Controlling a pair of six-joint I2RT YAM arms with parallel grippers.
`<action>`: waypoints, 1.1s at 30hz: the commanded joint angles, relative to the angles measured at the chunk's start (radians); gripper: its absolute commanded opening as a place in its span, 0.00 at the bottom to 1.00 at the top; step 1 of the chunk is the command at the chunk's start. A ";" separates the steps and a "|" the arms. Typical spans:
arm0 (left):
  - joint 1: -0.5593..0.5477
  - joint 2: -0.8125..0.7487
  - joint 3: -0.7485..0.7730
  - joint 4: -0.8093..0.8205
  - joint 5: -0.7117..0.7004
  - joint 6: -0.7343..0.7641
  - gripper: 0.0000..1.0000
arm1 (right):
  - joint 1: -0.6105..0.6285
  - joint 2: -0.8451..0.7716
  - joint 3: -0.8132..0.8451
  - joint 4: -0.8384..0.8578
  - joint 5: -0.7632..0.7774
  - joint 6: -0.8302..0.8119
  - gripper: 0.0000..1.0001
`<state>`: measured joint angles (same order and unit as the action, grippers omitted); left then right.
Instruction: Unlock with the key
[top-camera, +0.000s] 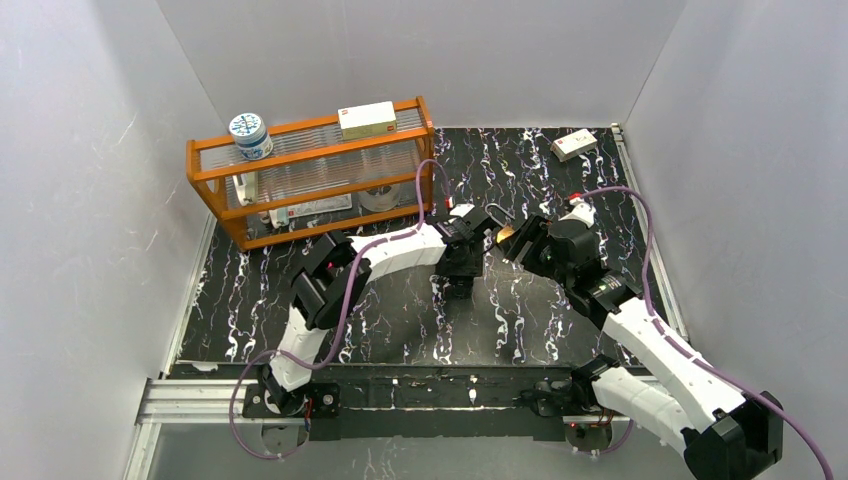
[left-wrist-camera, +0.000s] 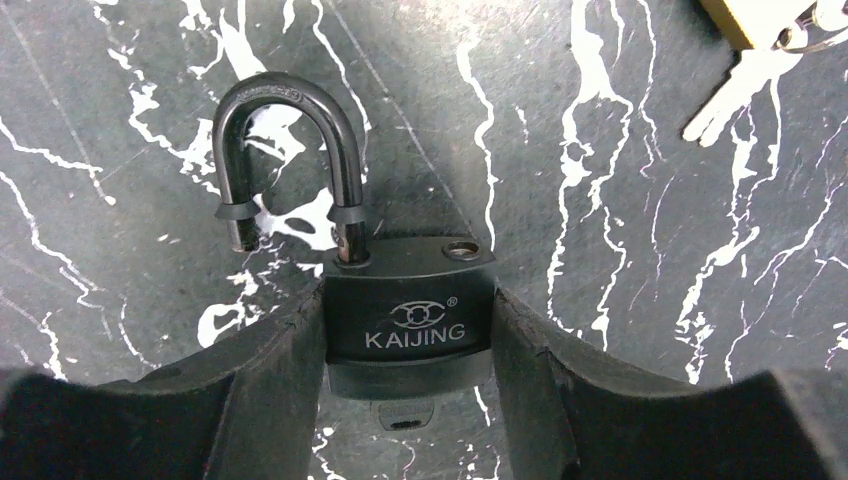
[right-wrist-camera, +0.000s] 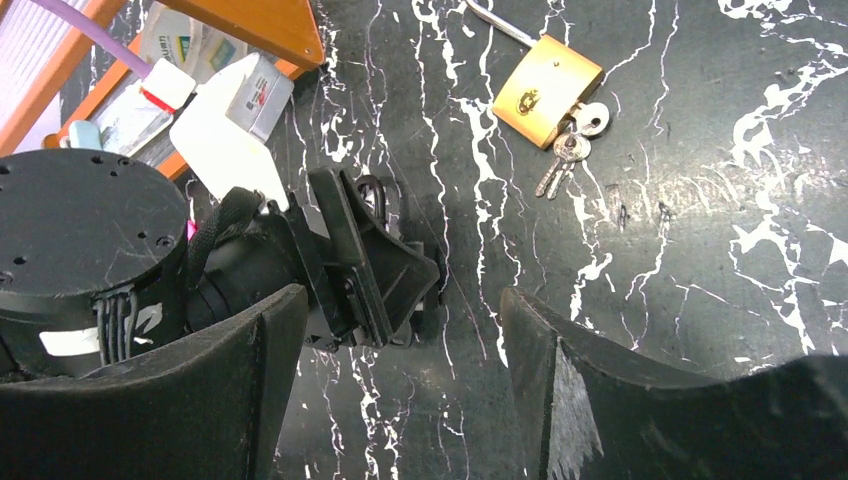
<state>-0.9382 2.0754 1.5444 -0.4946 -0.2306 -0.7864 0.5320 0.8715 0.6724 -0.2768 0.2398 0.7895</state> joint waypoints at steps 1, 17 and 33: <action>-0.010 0.014 0.055 -0.041 -0.042 -0.018 0.09 | -0.007 -0.017 0.009 0.003 0.014 -0.004 0.78; -0.010 -0.122 -0.023 0.009 0.002 0.045 0.66 | -0.010 -0.004 0.001 0.007 0.003 0.036 0.78; -0.006 -0.649 -0.358 0.007 -0.325 0.106 0.98 | -0.013 0.057 0.035 0.019 -0.092 -0.014 0.79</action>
<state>-0.9447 1.5913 1.2675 -0.4301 -0.3614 -0.6899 0.5236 0.8989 0.6727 -0.2924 0.2092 0.8093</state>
